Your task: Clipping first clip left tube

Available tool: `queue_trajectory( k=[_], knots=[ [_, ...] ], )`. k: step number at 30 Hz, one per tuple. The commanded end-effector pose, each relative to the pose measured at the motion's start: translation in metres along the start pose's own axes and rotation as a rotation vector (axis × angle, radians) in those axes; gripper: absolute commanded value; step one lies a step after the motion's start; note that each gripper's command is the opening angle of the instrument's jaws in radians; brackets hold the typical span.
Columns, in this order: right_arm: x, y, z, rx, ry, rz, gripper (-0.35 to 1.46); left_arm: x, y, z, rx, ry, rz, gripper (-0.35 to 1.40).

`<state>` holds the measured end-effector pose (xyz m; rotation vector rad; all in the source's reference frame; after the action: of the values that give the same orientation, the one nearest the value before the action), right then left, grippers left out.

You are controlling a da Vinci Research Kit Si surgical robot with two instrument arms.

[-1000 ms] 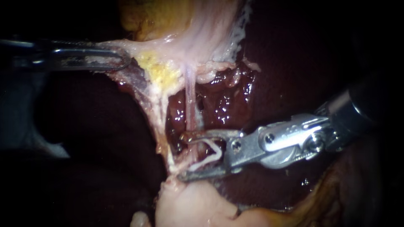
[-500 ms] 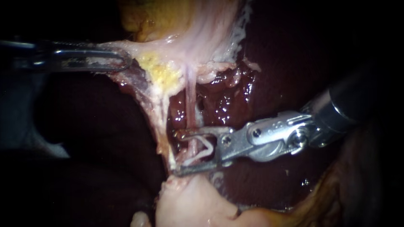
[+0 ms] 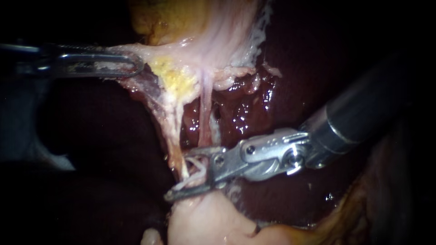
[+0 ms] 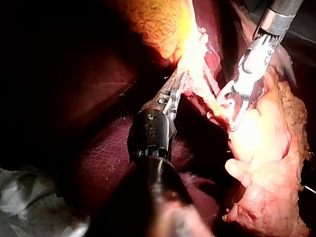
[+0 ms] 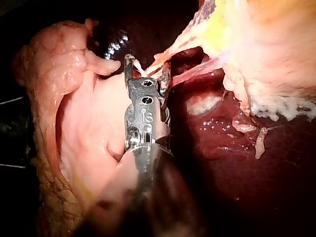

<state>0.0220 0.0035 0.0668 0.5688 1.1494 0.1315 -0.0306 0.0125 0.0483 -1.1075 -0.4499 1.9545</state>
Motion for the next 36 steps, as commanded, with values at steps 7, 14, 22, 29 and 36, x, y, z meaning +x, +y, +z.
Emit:
queue_trajectory(
  k=[7, 14, 22, 29, 36],
  knots=[
    [-0.0003, -0.0004, 0.002, 0.022, 0.007, 0.007, 0.48, 0.0, 0.0001, 0.0001, 0.002, 0.0, -0.001, -0.35],
    [0.0, -0.0007, 0.0026, 0.067, 0.029, 0.027, 0.48, 0.0001, 0.0001, 0.0002, 0.002, 0.0, -0.001, -0.35],
    [0.0012, -0.0024, 0.0032, 0.093, 0.049, 0.12, 0.45, 0.0, -0.0001, 0.0003, 0.002, 0.0, 0.0, -0.35],
    [0.0035, -0.0037, 0.0039, 0.102, 0.058, 0.195, 0.45, -0.0001, -0.0001, 0.0003, 0.002, 0.001, 0.001, -0.35],
    [0.0057, -0.0046, 0.0042, 0.108, 0.067, 0.207, 0.45, -0.0001, -0.0001, 0.0003, 0.002, 0.001, 0.001, -0.35]
  ],
)
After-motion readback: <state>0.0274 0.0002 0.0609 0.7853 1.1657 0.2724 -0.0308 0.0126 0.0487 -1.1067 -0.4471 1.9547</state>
